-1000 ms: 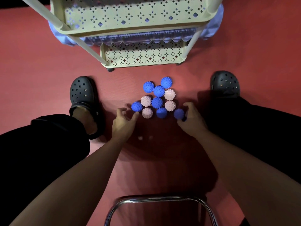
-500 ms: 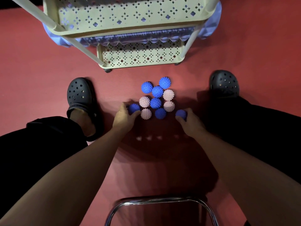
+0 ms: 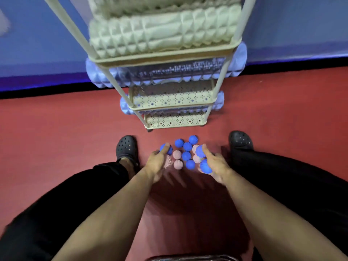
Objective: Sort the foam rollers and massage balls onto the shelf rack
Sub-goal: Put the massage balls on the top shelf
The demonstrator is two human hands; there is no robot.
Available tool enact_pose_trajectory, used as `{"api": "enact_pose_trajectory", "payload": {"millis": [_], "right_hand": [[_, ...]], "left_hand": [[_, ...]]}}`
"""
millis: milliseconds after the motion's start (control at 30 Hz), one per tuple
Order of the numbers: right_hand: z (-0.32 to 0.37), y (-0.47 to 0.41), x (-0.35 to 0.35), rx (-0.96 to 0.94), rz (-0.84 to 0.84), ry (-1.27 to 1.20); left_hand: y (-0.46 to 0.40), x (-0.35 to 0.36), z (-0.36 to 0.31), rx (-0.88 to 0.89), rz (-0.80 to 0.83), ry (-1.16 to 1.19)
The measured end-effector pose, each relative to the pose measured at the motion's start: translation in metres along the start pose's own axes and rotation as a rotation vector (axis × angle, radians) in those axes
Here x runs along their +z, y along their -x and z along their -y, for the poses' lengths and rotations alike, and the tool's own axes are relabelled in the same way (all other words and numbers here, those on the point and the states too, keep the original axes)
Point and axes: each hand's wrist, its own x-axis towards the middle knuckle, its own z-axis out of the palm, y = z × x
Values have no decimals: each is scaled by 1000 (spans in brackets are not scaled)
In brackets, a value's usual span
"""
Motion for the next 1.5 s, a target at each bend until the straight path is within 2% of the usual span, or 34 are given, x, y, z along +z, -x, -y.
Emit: {"api": "enact_pose_trajectory", "payload": {"millis": [67, 200, 433, 533, 700, 867, 933, 1067, 1133, 1200, 1267, 1300, 1367, 1500], "right_hand": [[32, 37, 6, -65, 72, -89], [89, 103, 13, -98, 55, -198], [163, 202, 20, -194, 171, -328], [201, 243, 24, -238, 243, -323], [259, 307, 29, -373, 393, -327], [328, 383, 28, -640, 485, -198], [359, 412, 27, -827, 428, -106], [424, 452, 20, -1223, 138, 221], [454, 472, 13, -1376, -15, 359], [478, 489, 5, -1490, -170, 460], [506, 500, -1, -1589, -344, 617], [520, 502, -5, -1593, -424, 716], [544, 505, -8, -1518, -531, 931], [565, 491, -6, -1441, -554, 1111]], "left_hand": [[34, 2, -27, 7, 12, 59], [100, -1, -83, 83, 63, 184], [203, -15, -163, 184, 103, 486], [242, -21, -200, 183, 186, 579], [305, -26, -258, 154, 341, 592], [371, -39, -319, 424, 456, 482], [395, -43, -346, 601, 451, 367], [436, -43, -400, 990, 319, 139], [456, -38, -427, 1186, 197, -4], [462, -34, -456, 1368, 1, -187], [462, -30, -493, 1590, -299, -420], [462, -29, -510, 1648, -427, -549], [468, -27, -535, 1650, -558, -773], [466, -27, -565, 1577, -586, -1004]]}}
